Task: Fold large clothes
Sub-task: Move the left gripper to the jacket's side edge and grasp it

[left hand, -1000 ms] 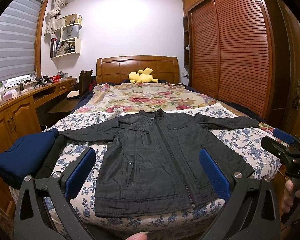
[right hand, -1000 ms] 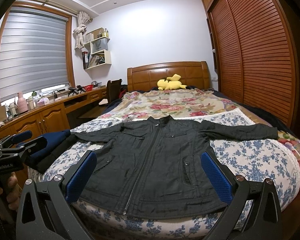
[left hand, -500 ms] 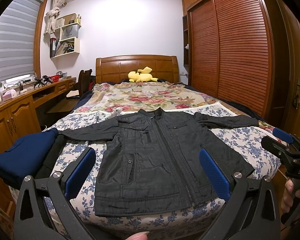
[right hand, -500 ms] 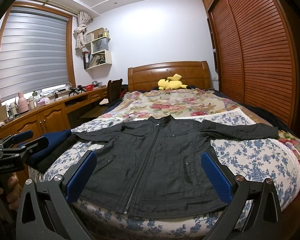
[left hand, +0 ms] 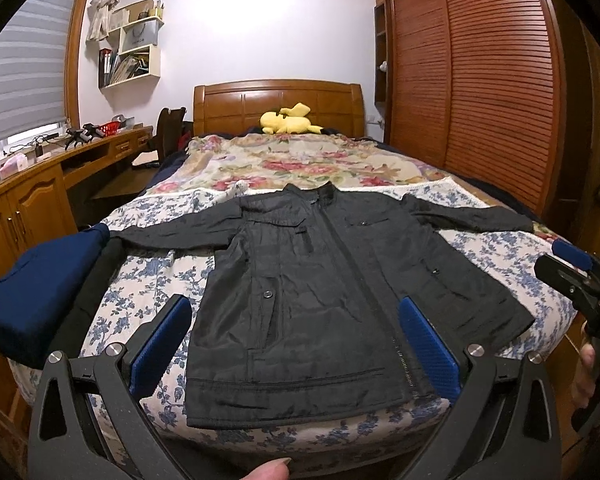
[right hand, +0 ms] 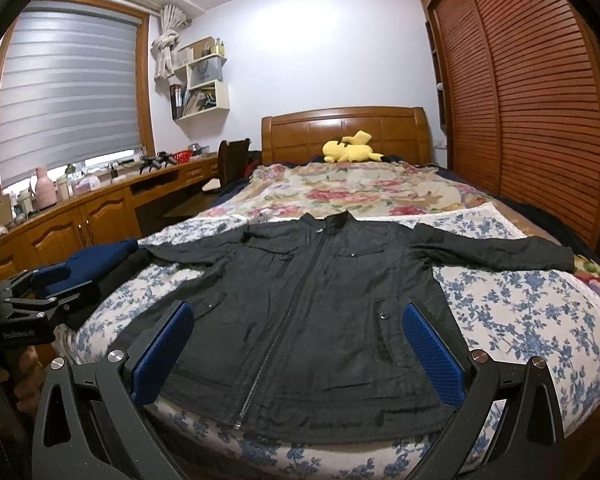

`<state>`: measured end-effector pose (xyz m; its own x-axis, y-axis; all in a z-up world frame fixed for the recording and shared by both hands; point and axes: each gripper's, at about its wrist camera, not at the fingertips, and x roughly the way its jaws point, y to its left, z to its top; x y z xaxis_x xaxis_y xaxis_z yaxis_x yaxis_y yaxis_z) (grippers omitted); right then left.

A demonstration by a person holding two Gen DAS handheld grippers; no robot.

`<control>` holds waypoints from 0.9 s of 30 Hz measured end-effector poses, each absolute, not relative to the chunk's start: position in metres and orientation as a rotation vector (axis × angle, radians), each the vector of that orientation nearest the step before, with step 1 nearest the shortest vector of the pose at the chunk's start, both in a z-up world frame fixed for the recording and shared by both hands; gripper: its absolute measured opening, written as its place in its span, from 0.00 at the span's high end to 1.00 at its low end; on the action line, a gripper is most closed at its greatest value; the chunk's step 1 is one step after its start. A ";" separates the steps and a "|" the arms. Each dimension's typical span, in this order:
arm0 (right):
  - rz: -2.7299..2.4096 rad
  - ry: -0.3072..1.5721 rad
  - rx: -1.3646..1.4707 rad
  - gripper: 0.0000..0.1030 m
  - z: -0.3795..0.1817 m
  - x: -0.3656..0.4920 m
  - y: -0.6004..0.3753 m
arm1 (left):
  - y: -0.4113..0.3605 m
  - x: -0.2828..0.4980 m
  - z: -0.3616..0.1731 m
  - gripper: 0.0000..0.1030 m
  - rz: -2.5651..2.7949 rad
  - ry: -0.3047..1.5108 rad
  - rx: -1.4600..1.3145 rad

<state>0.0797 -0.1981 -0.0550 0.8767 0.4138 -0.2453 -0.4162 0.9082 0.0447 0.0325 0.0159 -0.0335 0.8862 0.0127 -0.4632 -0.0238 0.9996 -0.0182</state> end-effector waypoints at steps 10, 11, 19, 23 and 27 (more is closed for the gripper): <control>0.449 0.278 -0.056 0.00 -0.061 0.123 -0.174 | 0.040 0.063 -0.057 0.00 0.048 0.511 -0.030; 0.453 0.280 -0.059 0.00 -0.061 0.127 -0.172 | 0.043 0.068 -0.060 0.00 0.052 0.514 -0.032; 0.475 0.281 -0.077 0.00 -0.060 0.166 -0.153 | 0.060 0.100 -0.081 0.00 0.088 0.550 -0.028; 0.519 0.281 -0.096 0.00 -0.051 0.193 -0.137 | 0.071 0.114 -0.087 0.00 0.100 0.569 -0.027; 0.548 0.282 -0.143 0.00 -0.049 0.220 -0.120 | 0.082 0.131 -0.094 0.00 0.106 0.586 -0.023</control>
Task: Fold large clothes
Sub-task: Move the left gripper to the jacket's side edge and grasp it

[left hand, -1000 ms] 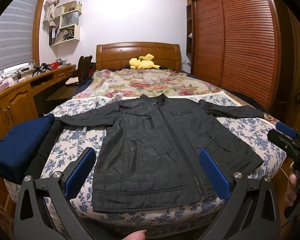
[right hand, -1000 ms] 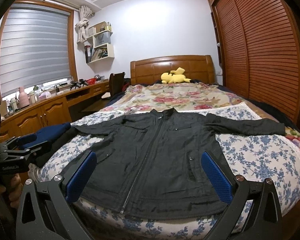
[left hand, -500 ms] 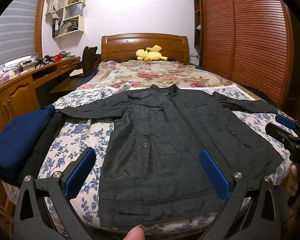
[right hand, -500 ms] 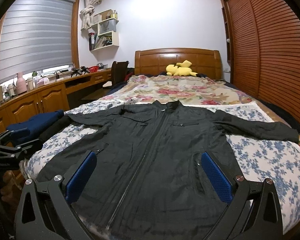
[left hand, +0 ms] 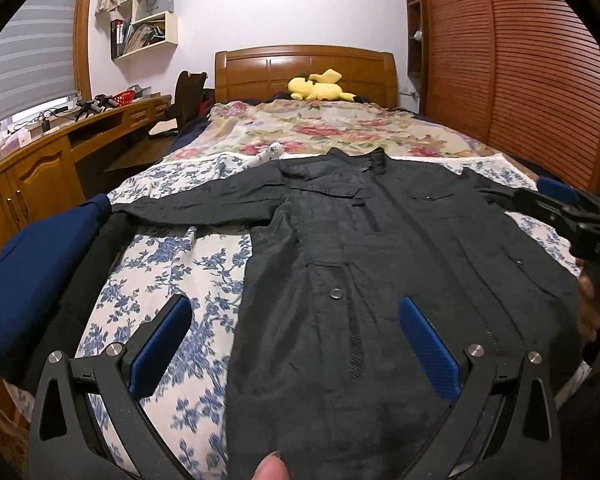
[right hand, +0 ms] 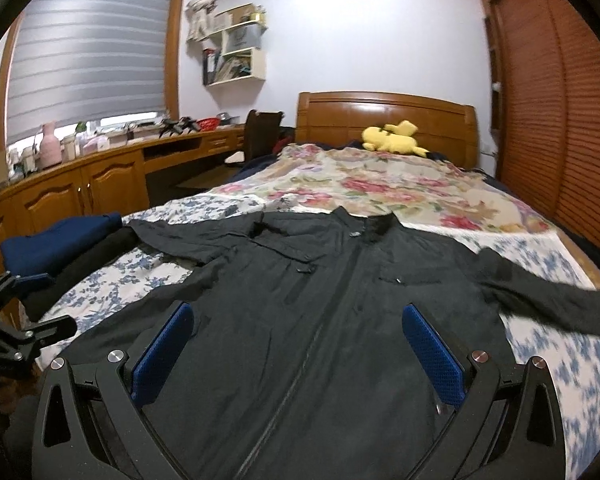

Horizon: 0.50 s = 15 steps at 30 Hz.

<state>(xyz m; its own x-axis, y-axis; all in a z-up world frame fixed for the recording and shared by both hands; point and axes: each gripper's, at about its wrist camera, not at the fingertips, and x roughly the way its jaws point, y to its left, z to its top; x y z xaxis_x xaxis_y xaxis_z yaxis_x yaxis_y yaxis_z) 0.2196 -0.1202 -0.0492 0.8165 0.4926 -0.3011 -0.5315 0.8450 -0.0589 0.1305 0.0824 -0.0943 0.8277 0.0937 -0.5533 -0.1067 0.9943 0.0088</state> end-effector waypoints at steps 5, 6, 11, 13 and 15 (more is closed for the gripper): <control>0.585 0.340 -0.140 0.00 -0.072 0.249 -0.111 | 0.103 0.155 -0.105 0.00 0.130 0.626 -0.027; 0.601 0.370 -0.143 0.00 -0.079 0.255 -0.110 | 0.108 0.161 -0.106 0.00 0.134 0.634 -0.028; 0.667 0.477 -0.126 0.00 -0.096 0.274 -0.114 | 0.136 0.187 -0.109 0.01 0.149 0.655 -0.056; 0.663 0.485 -0.125 0.00 -0.095 0.277 -0.117 | 0.150 0.200 -0.109 0.05 0.165 0.663 -0.055; 0.674 0.509 -0.117 0.00 -0.096 0.281 -0.121 | 0.163 0.213 -0.110 0.11 0.174 0.670 -0.056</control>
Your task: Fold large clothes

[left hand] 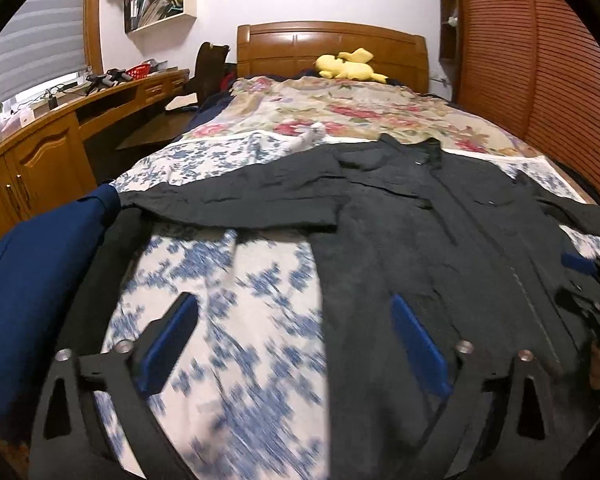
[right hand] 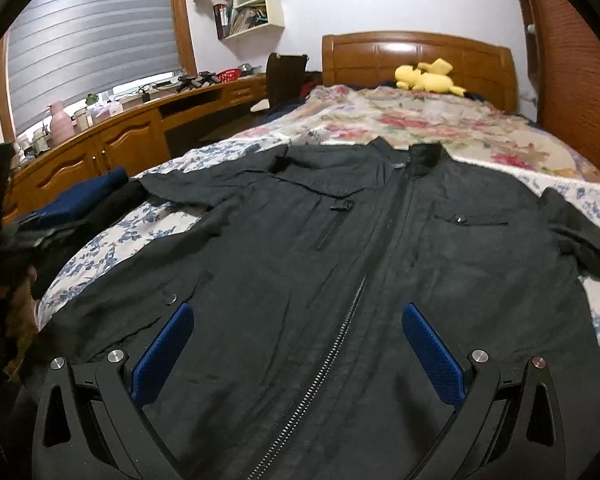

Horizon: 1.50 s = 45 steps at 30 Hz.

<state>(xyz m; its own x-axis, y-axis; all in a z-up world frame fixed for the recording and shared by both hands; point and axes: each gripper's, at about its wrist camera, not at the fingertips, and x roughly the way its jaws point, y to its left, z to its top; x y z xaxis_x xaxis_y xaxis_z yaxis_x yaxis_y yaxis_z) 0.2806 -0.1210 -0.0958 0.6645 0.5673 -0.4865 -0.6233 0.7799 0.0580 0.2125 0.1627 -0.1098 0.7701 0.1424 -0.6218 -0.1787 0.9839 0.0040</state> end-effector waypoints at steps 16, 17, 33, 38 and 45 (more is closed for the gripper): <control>0.642 0.494 -0.182 0.00 -0.084 0.282 -0.101 | 0.256 0.320 -0.141 0.34 0.302 0.766 -0.112; 0.642 0.489 -0.189 0.00 -0.085 0.281 -0.100 | 0.261 0.327 -0.144 0.34 0.313 0.774 -0.119; 0.656 0.515 -0.183 0.00 -0.094 0.292 -0.095 | 0.316 0.379 -0.180 0.77 0.303 0.882 -0.344; 0.656 0.506 -0.183 0.00 -0.094 0.289 -0.096 | 0.290 0.390 -0.161 0.99 0.320 0.848 -0.259; 0.635 0.466 -0.176 0.00 -0.087 0.282 -0.107 | 0.215 0.378 -0.088 0.99 0.194 0.752 -0.113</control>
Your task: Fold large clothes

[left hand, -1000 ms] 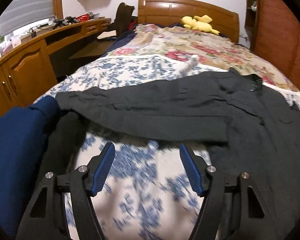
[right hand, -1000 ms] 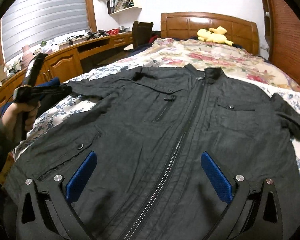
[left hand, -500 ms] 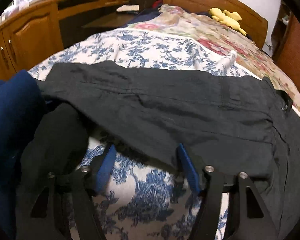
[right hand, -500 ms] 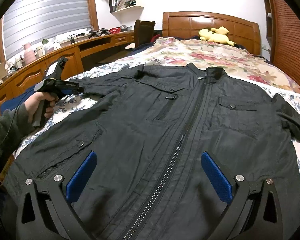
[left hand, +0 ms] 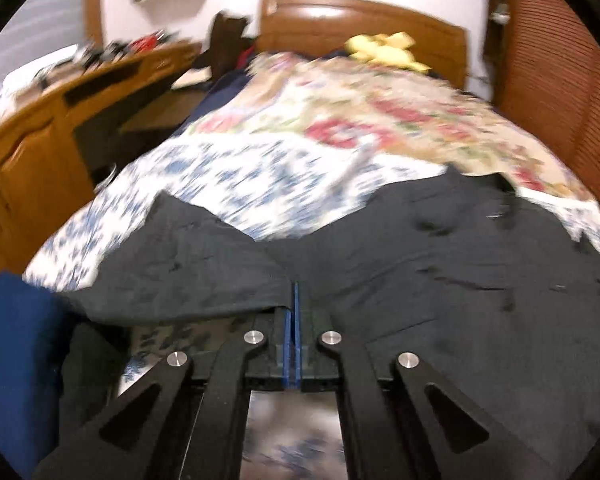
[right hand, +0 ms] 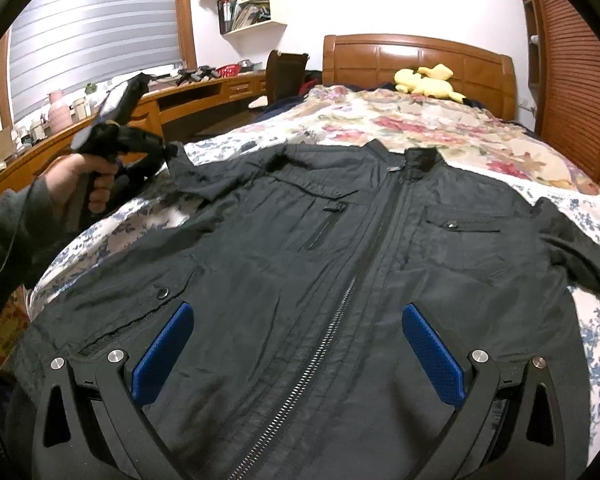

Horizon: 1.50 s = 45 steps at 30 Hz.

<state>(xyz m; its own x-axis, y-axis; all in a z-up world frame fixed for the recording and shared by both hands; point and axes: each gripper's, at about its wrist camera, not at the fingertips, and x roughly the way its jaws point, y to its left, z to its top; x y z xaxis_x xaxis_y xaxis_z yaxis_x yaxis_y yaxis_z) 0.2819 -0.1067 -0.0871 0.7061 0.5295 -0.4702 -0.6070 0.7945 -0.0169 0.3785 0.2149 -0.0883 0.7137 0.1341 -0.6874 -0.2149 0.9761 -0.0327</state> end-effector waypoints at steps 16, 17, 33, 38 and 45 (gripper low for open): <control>0.617 0.414 -0.160 0.00 -0.087 0.275 -0.105 | 0.129 0.332 -0.054 0.57 0.041 0.761 0.053; 0.618 0.417 -0.161 0.00 -0.088 0.277 -0.105 | 0.130 0.329 -0.051 0.55 0.047 0.749 0.053; 0.606 0.448 -0.190 0.00 -0.094 0.281 -0.103 | 0.221 0.343 -0.107 0.22 0.242 0.784 -0.036; 0.608 0.458 -0.196 0.00 -0.094 0.283 -0.101 | 0.245 0.354 -0.147 0.22 0.315 0.850 -0.086; 0.618 0.462 -0.205 0.00 -0.094 0.283 -0.099 | 0.265 0.365 -0.176 0.22 0.316 0.931 -0.172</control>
